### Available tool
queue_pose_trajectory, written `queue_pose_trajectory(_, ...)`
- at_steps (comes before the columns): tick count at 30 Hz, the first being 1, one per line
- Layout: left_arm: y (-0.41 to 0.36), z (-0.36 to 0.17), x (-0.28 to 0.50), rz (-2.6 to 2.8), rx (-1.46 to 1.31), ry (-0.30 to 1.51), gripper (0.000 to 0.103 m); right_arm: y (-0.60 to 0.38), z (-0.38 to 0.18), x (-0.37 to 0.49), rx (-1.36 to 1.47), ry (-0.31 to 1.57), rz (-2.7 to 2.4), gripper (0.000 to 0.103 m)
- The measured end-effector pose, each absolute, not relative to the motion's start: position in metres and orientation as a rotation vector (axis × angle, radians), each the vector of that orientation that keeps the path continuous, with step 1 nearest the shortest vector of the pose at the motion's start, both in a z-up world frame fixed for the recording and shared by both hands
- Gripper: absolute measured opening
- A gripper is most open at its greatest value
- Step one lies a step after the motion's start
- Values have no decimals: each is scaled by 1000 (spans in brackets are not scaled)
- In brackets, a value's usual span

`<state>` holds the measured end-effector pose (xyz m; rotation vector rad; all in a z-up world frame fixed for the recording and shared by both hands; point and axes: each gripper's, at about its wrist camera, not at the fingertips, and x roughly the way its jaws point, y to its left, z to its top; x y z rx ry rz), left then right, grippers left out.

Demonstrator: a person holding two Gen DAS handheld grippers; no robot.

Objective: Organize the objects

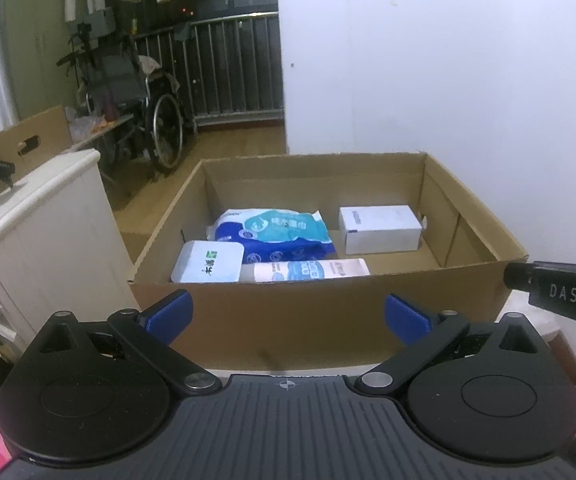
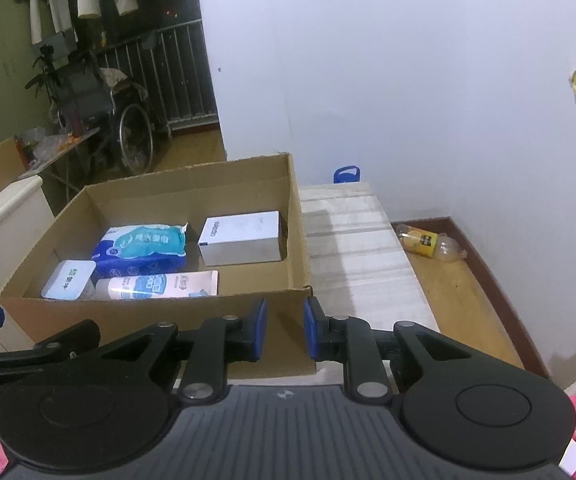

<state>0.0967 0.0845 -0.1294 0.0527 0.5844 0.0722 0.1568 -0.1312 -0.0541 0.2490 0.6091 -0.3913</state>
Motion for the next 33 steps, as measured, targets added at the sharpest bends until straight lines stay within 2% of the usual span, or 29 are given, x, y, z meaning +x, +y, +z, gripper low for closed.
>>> queue_pose_trajectory(33,87,-129,95,57,53,590,103,-127,-58,158,219,623,-389,23)
